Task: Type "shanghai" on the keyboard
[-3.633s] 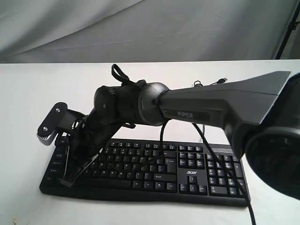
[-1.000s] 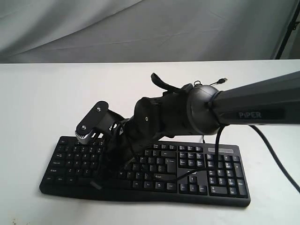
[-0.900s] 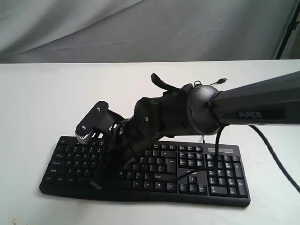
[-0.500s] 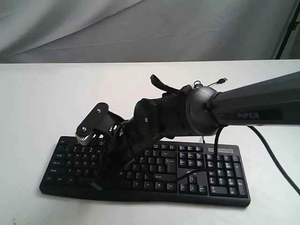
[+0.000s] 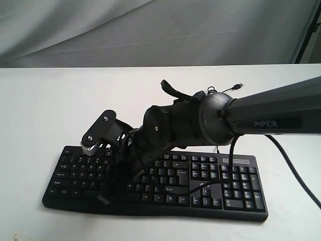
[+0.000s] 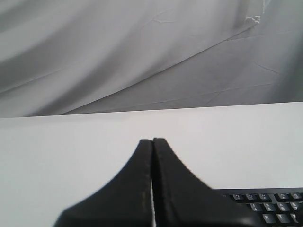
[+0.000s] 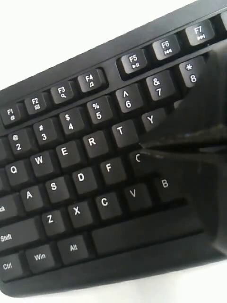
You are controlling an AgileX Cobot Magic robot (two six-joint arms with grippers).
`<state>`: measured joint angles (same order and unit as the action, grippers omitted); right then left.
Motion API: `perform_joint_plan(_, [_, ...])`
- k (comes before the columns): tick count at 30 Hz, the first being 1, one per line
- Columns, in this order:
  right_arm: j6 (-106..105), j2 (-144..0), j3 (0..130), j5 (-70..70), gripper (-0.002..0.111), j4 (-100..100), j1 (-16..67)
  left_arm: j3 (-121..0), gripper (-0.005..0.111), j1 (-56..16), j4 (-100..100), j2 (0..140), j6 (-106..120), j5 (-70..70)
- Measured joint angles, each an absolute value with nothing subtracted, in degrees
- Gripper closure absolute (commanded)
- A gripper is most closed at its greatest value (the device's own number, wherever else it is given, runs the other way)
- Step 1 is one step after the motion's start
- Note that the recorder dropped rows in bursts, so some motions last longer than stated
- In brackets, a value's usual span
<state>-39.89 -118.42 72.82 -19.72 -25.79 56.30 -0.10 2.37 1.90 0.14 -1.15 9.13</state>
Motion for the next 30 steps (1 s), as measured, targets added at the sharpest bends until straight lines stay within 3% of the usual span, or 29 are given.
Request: perform_joint_plan(30, [-39.9, -119.7, 72.8, -19.8, 0.108, -25.8, 56.3, -0.1, 0.107, 2.4, 1.9, 0.1, -1.2, 9.1])
